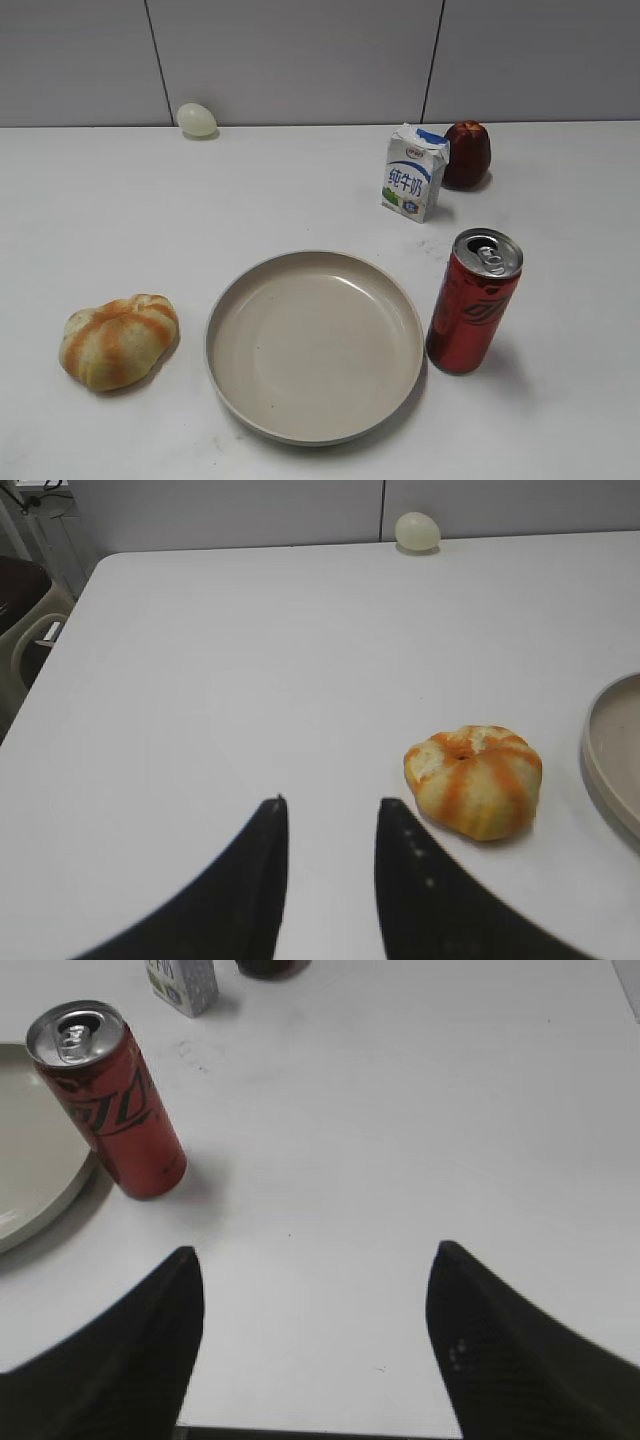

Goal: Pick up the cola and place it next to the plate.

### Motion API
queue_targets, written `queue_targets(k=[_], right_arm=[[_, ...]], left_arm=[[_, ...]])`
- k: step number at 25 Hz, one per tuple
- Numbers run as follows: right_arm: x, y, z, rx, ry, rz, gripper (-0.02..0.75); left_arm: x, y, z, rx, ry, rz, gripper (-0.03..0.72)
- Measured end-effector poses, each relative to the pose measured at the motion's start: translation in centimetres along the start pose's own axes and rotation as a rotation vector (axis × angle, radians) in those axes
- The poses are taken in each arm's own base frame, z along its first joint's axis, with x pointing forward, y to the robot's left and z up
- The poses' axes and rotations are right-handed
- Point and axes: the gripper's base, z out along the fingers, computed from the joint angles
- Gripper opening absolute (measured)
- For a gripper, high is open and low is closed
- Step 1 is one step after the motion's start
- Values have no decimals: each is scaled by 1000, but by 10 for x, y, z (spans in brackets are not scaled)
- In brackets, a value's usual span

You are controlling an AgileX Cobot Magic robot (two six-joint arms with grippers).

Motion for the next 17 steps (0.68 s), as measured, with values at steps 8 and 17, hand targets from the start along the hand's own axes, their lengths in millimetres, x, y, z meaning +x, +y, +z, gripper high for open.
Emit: queue_targets(k=[8, 17], right_arm=[[8, 0, -12, -2, -95, -9, 554], [8, 0, -12, -2, -95, -10, 554]], left_arm=[[0, 0, 0, 0, 0, 0, 236], [0, 0, 0, 0, 0, 0, 236]])
